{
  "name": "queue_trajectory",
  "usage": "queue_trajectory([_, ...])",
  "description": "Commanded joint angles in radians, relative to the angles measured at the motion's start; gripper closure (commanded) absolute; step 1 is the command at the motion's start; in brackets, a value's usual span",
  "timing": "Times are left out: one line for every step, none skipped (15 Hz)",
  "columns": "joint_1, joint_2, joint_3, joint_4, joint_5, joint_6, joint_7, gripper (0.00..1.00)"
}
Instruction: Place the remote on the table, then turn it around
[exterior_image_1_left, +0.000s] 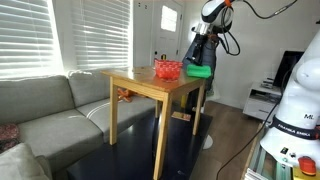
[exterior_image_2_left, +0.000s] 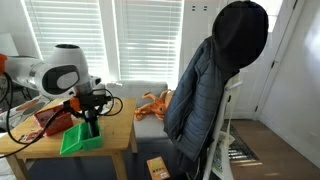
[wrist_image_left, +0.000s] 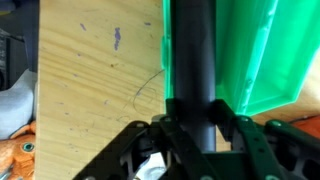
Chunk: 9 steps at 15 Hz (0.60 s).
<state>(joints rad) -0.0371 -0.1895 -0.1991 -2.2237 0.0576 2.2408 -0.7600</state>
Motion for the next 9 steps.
queue_trajectory([-0.004,-0.049,-0.012,0.042,0.092,-0.024,-0.041,0.82])
queue_trajectory([0.005,-0.063,-0.020,0.049,0.145,-0.017,-0.062,0.82])
queue_trajectory([0.010,-0.071,-0.023,0.059,0.181,-0.014,-0.064,0.82])
queue_trajectory([0.016,-0.079,-0.028,0.066,0.224,-0.004,-0.079,0.82])
queue_trajectory([0.023,-0.085,-0.033,0.077,0.265,-0.003,-0.095,0.82])
queue_trajectory([0.030,-0.090,-0.038,0.086,0.311,0.007,-0.114,0.82])
queue_trajectory([0.032,-0.091,-0.037,0.095,0.338,0.018,-0.123,0.82])
queue_trajectory([0.035,-0.090,-0.036,0.098,0.365,0.045,-0.126,0.82])
queue_trajectory([0.035,-0.087,-0.036,0.115,0.371,0.002,-0.121,0.82])
